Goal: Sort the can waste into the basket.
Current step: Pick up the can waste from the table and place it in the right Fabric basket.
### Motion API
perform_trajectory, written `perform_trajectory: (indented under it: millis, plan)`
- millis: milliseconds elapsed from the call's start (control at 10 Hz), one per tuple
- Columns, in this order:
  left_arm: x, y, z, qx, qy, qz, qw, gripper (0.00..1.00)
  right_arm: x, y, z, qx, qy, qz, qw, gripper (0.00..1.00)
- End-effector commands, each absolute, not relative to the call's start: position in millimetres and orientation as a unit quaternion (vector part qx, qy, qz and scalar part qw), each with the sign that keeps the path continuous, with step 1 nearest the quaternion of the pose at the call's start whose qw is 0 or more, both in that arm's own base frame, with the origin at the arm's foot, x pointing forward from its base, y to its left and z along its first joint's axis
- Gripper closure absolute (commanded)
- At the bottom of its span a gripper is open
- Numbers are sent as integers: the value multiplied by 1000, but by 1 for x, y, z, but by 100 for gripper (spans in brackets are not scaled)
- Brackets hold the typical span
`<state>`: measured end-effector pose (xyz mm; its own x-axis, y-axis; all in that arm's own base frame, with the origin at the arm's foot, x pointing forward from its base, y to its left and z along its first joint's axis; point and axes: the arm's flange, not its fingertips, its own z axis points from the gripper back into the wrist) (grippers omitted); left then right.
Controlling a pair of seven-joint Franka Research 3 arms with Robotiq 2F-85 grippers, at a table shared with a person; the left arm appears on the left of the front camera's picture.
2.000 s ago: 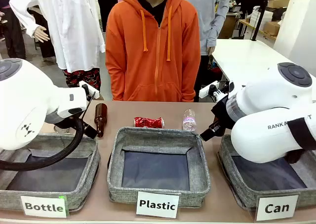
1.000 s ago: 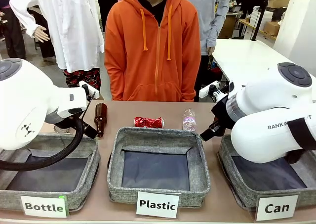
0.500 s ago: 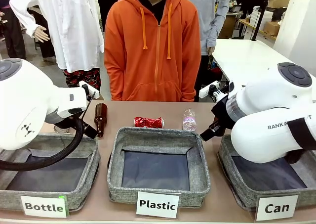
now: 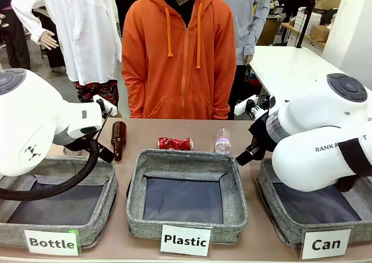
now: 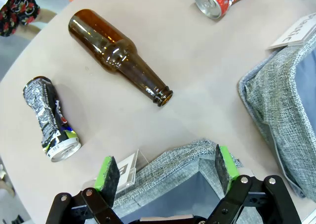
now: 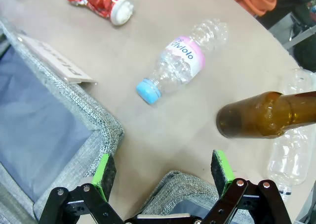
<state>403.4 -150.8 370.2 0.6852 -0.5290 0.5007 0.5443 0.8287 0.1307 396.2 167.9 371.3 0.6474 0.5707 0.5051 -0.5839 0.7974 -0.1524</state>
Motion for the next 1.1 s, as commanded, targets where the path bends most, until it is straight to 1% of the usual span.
perform_trajectory:
  millis: [0,100,200,300,400,500,600,700,800,900,1000]
  plan:
    - [403,-151,370,-14,-268,-292,918,0,397,165,384,2,-281,322,904,0]
    - [390,-148,391,-45,-279,-317,905,0,391,159,413,15,-281,330,901,0]
    - [371,-147,418,-59,-291,-353,887,0,386,156,444,11,-260,323,910,0]
    - [355,-144,449,-72,-298,-370,877,0,376,156,478,40,-236,300,923,0]
    - [337,-140,484,-93,-287,-329,895,0,359,153,510,82,-227,295,925,0]
    - [315,-130,517,-123,-285,-299,902,0,338,145,537,125,-204,269,933,0]
    - [300,-113,536,-182,-272,-323,888,0,322,128,551,169,-194,250,933,0]
    - [291,-89,551,-234,-251,-345,874,0,306,99,560,243,-193,251,917,0]
    - [290,-54,556,-270,-246,-326,872,0,292,58,564,306,-213,213,903,0]
    - [298,-9,556,-327,-257,-273,868,0,285,5,560,376,-233,161,882,0]
    - [307,49,550,-390,-288,-181,855,0,285,-57,539,439,-273,86,852,0]
